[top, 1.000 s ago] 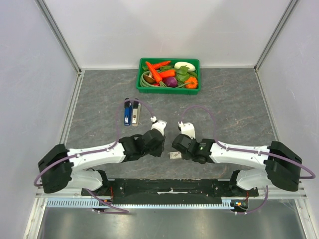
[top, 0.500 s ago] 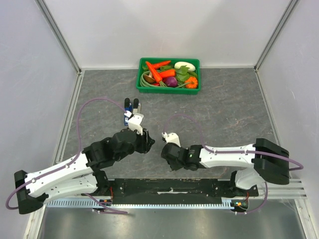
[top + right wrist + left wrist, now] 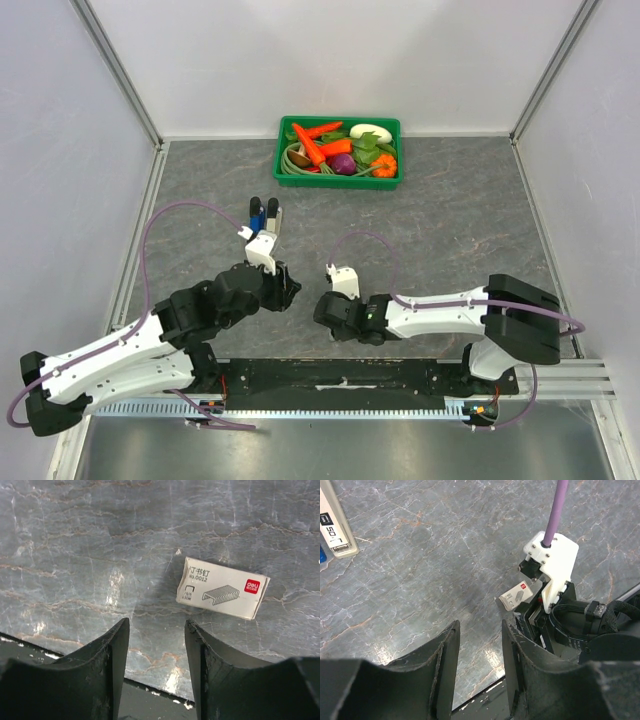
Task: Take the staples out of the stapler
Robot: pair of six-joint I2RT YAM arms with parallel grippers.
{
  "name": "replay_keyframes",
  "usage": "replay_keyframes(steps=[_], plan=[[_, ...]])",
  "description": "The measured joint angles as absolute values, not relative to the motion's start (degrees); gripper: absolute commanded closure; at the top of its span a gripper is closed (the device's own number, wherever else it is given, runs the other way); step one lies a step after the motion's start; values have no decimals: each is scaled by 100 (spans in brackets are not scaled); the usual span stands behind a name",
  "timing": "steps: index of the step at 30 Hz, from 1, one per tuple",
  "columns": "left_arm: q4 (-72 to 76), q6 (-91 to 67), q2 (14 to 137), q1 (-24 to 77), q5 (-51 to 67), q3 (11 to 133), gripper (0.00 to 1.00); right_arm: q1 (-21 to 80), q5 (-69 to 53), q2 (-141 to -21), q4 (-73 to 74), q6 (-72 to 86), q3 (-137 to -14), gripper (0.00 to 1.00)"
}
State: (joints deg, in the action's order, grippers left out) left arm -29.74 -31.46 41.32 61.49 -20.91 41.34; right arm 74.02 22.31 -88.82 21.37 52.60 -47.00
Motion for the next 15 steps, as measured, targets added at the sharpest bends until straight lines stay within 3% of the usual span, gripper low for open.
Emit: replay_keyframes(steps=[8,15], plan=[[-3026,-3144,4119,6149,-2091,4075,53,7146,2491,-9174,2147,5341,-4862,44],[-3024,-3144,4204,6149,-2102,3990,50,6257,2591,-9157,2132,5168,-4853,43]])
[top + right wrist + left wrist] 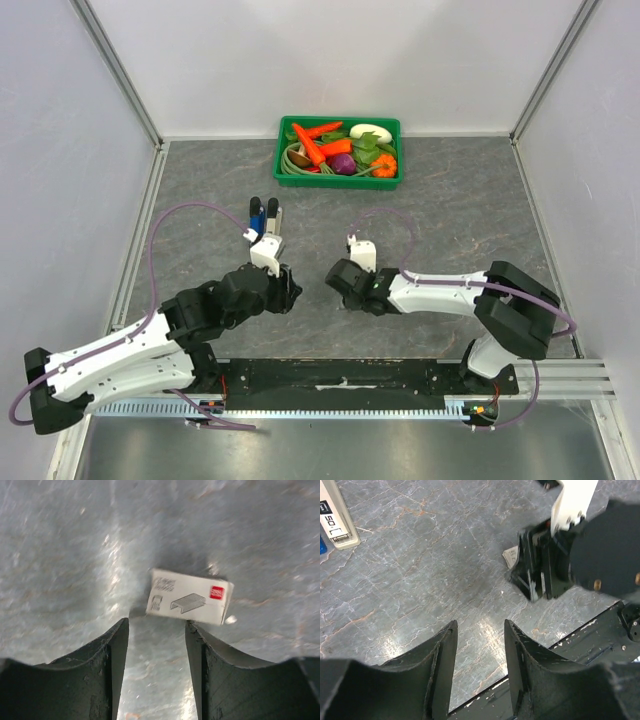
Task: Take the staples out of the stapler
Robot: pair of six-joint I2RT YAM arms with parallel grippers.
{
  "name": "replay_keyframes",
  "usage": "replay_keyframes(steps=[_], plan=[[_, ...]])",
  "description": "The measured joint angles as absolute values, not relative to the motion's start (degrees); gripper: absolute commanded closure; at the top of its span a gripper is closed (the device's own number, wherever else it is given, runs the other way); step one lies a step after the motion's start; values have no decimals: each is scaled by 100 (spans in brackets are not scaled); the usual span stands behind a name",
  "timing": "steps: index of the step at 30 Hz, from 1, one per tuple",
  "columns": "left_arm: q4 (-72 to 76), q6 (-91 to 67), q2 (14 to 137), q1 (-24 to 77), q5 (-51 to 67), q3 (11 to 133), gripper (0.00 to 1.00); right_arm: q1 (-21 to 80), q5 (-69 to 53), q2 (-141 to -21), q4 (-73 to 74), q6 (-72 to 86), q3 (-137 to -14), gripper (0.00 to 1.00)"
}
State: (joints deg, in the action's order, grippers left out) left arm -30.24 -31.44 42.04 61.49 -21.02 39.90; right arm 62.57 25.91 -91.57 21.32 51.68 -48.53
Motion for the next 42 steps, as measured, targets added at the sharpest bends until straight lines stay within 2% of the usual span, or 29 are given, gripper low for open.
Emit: replay_keyframes(steps=[10,15,19,24,33,42], plan=[[-2926,-3140,4652,6149,-2099,3990,50,4853,2552,-9015,1791,4482,-4825,41],[-2869,-3094,4757,6149,-2102,4012,49,4740,2467,-8724,1848,4125,-4960,36],[-2864,-3004,4836,6149,-2115,4178,47,4751,2362,-8254,1979,3785,-5293,26],[-2851,-2790,4991,6149,-2204,4552,38,4751,2283,-7507,2102,3317,-5736,2],[-2735,-2252,5100,6149,-2241,5210,21,4751,2333,-6733,2290,2696,-6307,2],[-2731,-1734,4928,6149,-2246,5649,9,4751,2471,-6261,2672,2418,-6510,2]])
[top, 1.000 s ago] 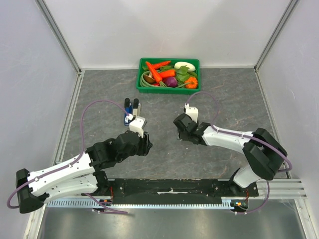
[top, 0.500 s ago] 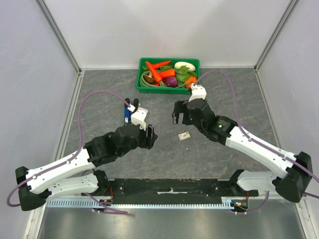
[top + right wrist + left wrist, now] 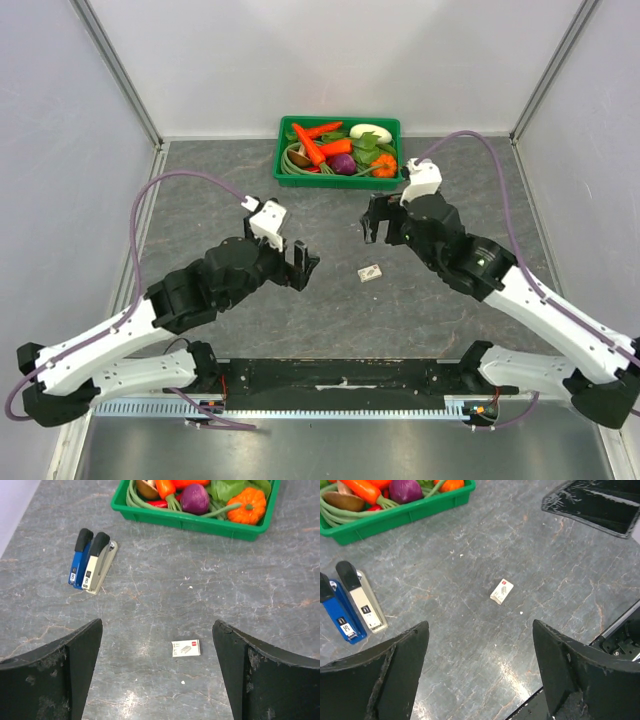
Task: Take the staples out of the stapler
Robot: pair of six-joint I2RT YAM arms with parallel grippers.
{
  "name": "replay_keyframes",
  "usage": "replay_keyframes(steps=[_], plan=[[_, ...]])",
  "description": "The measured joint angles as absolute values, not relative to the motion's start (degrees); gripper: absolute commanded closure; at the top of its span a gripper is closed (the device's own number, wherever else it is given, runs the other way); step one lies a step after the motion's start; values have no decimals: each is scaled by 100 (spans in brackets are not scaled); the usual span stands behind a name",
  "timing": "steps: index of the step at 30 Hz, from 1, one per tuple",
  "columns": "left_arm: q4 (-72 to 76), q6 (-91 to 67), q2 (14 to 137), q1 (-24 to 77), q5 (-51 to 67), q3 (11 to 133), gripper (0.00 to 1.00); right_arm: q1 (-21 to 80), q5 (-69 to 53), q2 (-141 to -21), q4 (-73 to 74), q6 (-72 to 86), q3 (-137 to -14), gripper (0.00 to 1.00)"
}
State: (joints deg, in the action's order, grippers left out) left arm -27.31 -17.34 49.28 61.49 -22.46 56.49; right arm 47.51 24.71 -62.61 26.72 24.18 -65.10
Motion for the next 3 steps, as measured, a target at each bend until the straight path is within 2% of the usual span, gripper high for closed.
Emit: replay_keyframes(steps=[3], plan=[[-2722,-1614,4792,6149,-2265,5717,8,4751,2449,-5981,2729,2176,-6558,2]])
